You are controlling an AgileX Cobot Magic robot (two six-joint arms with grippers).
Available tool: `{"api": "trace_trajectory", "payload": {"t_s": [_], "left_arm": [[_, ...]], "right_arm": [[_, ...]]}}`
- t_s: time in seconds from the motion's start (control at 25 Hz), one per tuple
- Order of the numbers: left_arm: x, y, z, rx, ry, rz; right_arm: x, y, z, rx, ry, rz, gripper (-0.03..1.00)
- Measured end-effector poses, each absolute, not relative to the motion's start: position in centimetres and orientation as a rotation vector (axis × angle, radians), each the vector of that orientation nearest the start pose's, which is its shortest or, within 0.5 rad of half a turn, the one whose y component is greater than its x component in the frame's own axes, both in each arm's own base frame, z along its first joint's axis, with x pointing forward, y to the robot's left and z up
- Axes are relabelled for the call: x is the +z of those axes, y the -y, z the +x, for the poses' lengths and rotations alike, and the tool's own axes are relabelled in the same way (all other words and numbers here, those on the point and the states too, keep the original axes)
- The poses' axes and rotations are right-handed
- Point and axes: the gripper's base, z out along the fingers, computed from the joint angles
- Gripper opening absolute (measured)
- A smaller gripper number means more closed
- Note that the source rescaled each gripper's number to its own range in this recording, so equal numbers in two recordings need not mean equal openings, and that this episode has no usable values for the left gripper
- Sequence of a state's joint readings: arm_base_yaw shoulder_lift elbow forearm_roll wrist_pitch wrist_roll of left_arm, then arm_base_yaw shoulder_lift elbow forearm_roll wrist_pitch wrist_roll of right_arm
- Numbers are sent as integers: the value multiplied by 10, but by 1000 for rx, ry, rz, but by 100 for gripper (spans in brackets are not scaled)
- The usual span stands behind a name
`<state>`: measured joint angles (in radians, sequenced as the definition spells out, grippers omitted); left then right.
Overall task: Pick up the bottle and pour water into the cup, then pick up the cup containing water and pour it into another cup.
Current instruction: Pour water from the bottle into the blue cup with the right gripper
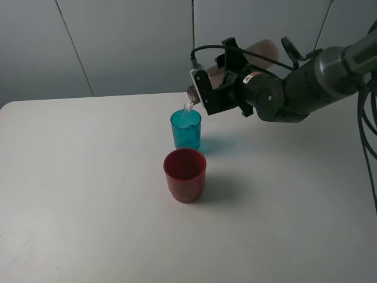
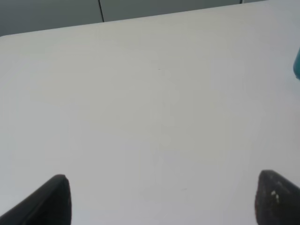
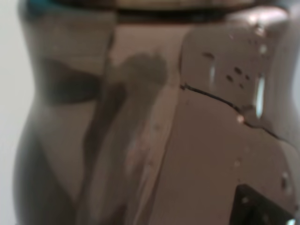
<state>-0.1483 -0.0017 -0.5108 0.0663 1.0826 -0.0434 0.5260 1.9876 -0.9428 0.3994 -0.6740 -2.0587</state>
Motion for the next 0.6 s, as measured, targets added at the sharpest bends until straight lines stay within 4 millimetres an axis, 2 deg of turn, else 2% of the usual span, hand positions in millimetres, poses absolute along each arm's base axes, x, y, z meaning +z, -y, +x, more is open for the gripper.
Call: {"api": "trace_trajectory", "payload": {"t_s": [0.6], "left_arm": [[279,-6,-7,-42,-2050,100]], "right_arm": [[148,-179,354,-1077,-982,-1748,0]]}}
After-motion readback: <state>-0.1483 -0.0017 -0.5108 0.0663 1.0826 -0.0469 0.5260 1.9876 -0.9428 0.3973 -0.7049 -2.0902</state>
